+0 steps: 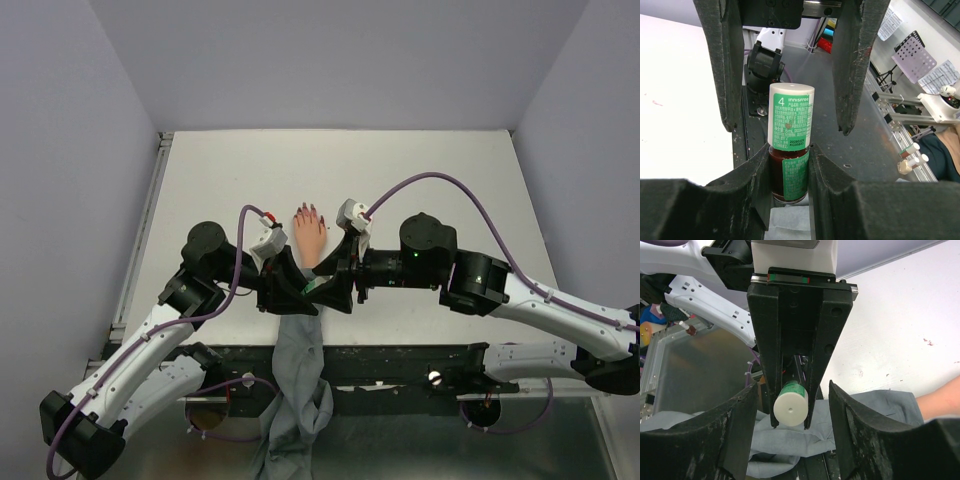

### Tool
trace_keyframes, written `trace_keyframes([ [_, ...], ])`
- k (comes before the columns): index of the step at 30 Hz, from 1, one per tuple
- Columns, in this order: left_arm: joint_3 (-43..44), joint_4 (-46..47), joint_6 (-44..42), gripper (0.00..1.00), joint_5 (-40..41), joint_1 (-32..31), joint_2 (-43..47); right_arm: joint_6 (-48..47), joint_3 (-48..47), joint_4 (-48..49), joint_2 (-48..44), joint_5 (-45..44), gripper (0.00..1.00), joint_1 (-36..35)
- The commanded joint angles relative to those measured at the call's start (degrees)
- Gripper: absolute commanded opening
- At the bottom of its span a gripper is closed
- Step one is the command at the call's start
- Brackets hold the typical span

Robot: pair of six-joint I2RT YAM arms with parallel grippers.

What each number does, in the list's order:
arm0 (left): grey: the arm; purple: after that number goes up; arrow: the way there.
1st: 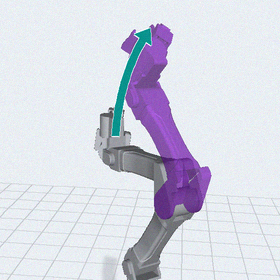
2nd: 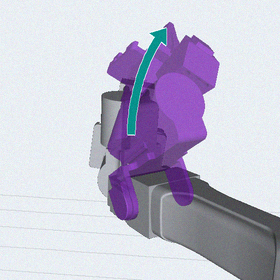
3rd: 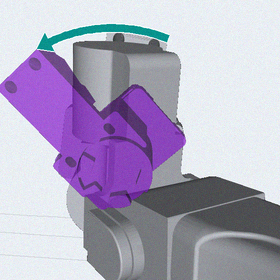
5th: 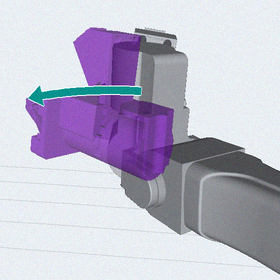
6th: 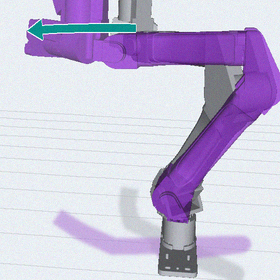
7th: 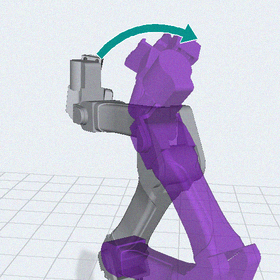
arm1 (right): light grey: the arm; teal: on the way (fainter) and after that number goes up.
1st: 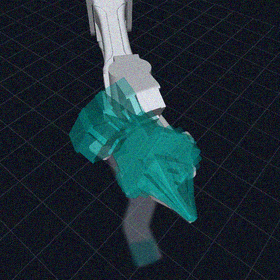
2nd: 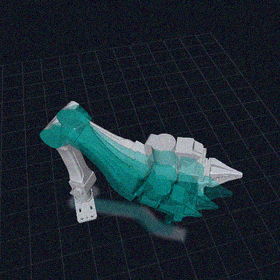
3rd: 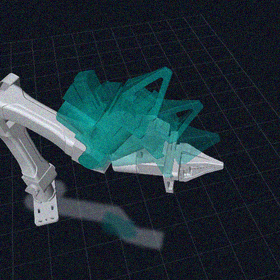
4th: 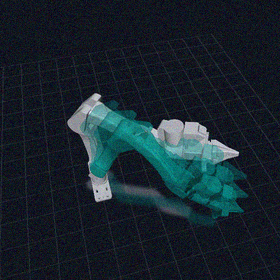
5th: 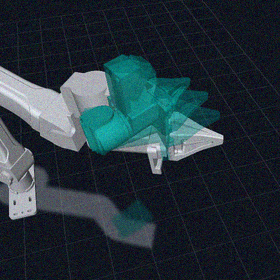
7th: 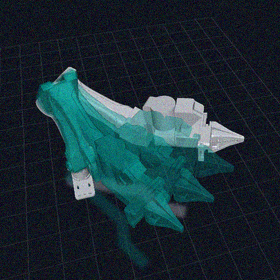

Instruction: Paint the nails

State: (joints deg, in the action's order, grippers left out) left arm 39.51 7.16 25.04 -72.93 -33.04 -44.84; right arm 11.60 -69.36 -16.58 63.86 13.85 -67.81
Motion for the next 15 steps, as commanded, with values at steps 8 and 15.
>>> trace_keyframes([
  [8,0.4,0.0,-1.6,0.00,-0.4,-0.3,0.4,0.6,0.8,0.5,0.0,0.3,0.14,0.4],
  [15,0.2,0.0,-1.8,0.00,0.8,-0.2,0.7,1.1,2.3,1.2,-0.4,-0.5,0.01,0.4],
])
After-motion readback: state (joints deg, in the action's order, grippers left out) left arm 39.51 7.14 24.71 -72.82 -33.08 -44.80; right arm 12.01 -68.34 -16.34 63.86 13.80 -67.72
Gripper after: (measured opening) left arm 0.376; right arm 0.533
